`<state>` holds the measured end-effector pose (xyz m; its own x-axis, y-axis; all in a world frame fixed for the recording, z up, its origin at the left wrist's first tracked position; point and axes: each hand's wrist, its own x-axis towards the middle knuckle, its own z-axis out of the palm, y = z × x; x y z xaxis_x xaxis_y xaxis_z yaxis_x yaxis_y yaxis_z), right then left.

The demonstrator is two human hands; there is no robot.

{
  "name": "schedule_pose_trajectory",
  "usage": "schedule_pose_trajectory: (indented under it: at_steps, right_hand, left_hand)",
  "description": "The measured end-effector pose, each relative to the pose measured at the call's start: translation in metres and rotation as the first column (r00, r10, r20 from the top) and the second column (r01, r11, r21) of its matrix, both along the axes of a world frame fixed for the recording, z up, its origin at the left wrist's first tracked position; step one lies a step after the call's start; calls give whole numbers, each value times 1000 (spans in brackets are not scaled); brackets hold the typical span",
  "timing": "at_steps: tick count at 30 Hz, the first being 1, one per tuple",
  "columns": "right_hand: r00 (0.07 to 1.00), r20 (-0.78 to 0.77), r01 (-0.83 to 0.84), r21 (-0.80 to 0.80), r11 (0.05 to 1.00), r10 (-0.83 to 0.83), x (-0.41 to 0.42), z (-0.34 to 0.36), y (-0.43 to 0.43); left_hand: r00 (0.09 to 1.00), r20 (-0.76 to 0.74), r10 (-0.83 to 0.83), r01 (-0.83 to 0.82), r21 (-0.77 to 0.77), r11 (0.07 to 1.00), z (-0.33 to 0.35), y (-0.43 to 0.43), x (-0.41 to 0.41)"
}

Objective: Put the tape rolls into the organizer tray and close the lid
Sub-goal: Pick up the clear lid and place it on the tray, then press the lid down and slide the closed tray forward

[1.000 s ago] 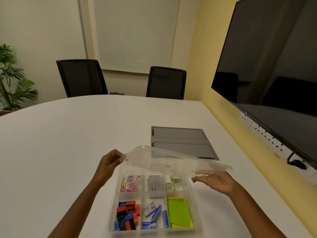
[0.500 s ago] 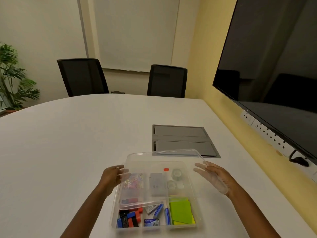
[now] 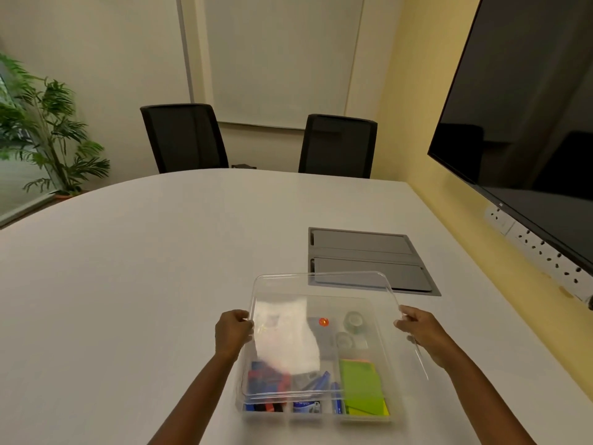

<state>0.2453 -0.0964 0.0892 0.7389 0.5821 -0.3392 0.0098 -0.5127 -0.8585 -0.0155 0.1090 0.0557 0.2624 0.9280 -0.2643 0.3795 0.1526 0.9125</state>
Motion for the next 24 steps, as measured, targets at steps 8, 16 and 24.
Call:
schedule_pose_trajectory:
  at_steps: [8, 16, 24]
  right_hand:
    - [897, 425, 8, -285, 958, 119, -14, -35, 22]
    - [905, 359, -49, -443, 895, 227, -24, -68, 34]
    - [924, 330, -15, -479, 878, 195, -21, -73, 34]
  left_hand:
    - [971, -232, 50, -20, 127, 992, -11, -7, 0]
    - [957, -285, 51, -25, 97, 995, -25, -3, 2]
    - [959, -280, 43, -15, 100, 995, -30, 0, 13]
